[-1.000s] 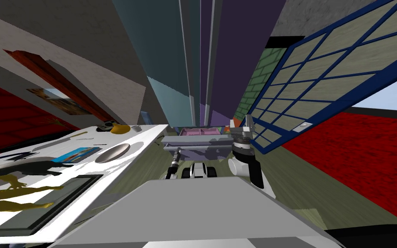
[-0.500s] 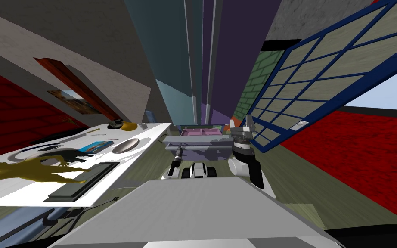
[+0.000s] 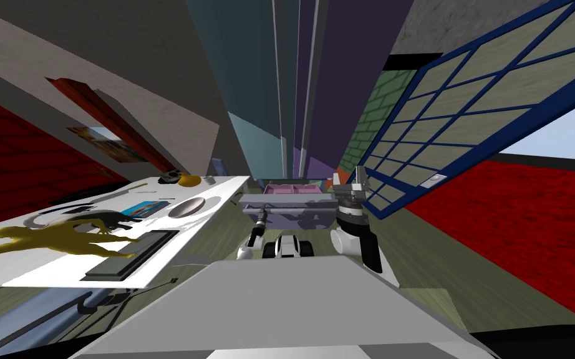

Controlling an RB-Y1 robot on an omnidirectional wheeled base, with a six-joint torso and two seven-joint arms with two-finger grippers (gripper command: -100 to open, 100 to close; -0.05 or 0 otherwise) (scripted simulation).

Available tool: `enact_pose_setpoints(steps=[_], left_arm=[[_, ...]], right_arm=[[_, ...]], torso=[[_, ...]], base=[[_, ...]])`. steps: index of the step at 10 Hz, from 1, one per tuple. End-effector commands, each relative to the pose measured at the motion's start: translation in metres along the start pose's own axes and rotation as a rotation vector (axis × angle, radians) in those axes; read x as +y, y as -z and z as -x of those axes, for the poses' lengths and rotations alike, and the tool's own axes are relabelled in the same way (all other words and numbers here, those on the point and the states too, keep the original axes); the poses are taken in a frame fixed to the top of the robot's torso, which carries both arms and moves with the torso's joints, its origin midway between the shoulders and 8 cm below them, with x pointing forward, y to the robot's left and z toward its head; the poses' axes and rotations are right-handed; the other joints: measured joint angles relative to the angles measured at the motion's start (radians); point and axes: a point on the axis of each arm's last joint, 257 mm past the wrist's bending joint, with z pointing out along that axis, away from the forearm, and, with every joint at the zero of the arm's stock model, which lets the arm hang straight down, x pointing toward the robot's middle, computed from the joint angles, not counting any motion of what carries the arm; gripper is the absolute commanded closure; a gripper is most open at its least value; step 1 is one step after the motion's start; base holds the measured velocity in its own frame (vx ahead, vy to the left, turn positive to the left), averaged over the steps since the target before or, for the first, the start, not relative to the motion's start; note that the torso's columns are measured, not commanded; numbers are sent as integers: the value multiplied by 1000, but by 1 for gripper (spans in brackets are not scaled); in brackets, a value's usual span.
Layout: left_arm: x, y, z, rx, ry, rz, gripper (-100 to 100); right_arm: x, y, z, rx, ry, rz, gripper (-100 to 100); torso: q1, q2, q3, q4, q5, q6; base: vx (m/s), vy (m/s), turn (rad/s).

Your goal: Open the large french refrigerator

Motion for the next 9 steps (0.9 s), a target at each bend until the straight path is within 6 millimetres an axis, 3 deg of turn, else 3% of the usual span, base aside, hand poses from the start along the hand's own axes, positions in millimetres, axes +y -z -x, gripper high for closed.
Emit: enact_pose_setpoints(steps=[1, 2, 3, 9], left_arm=[[-19, -31, -15, 8, -3, -19, -100], [-19, -31, -15, 8, -3, -18, -100], [-26, -43, -23, 15, -2, -19, -100], [-26, -43, -23, 15, -2, -19, -100]], right_arm=[[0, 0, 0, 0, 0, 0, 0], [0, 0, 0, 0, 0, 0, 0], [0, 0, 0, 0, 0, 0, 0], [0, 0, 0, 0, 0, 0, 0]], torso=[[0, 1, 1, 1, 0, 1], [1, 4, 2, 3, -1, -1], [-2, 6, 2, 5, -2, -1], [-3, 6, 3, 7, -2, 0]], base=[[-106, 59, 31], [-75, 35, -4], [-61, 16, 34], [-10, 6, 3]])
